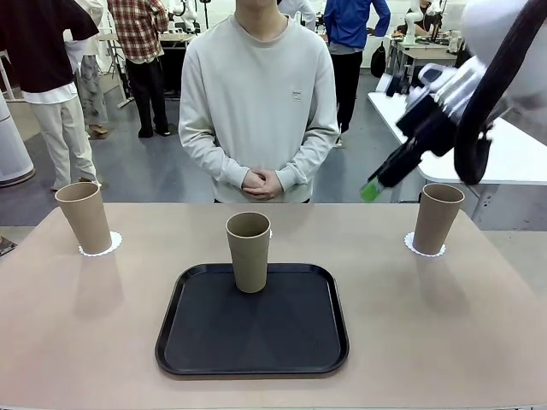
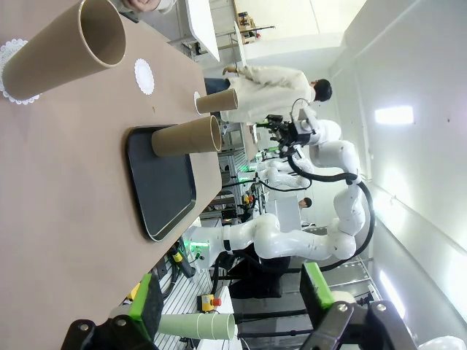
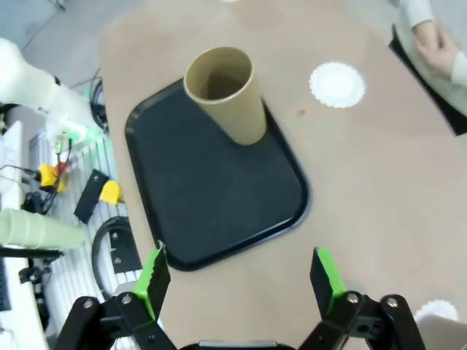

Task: Place coasters on the table and set cups on them.
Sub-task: Take one Reusable plastic cup from the Flat Tray and place it on a coaster set by the human.

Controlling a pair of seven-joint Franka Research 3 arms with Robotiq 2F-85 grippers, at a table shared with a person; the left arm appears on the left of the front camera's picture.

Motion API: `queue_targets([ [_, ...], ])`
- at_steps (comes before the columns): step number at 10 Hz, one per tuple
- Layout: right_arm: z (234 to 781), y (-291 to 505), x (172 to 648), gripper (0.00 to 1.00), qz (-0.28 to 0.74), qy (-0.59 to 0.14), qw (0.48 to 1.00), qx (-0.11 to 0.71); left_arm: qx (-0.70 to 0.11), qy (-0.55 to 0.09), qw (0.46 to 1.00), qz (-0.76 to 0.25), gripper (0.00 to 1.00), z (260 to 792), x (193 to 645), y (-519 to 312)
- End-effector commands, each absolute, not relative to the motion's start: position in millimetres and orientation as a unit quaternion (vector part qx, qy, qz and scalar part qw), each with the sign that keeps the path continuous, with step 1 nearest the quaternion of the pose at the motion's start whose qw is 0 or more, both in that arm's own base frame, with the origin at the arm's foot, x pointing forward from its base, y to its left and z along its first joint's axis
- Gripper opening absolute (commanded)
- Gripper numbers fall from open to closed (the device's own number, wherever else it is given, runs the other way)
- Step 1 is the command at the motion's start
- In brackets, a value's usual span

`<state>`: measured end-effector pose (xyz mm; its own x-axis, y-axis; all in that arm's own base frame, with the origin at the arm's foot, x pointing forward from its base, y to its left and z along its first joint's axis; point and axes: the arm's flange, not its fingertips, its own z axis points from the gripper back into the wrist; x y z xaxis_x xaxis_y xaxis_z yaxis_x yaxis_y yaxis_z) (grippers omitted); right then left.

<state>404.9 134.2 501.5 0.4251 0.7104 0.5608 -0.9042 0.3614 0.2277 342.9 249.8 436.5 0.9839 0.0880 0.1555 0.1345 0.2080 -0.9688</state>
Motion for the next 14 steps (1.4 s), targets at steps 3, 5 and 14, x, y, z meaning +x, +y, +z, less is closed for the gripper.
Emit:
queue_targets([
  [3, 480.8, 138.9, 397.9, 1.00, 0.512, -0.176, 0.800, 0.259, -0.631, -0.090, 0.770, -0.013, 1.00, 439.2, 341.3, 250.4],
  [5, 480.8, 138.9, 397.9, 1.00, 0.512, -0.176, 0.800, 0.259, -0.631, -0.090, 0.770, -0.013, 1.00, 439.2, 341.3, 250.4],
  [14, 380.0, 137.5, 458.1, 1.00, 0.586, -0.351, 0.613, 0.398, -0.631, -0.090, 0.770, -0.013, 1.00, 439.2, 341.3, 250.4],
])
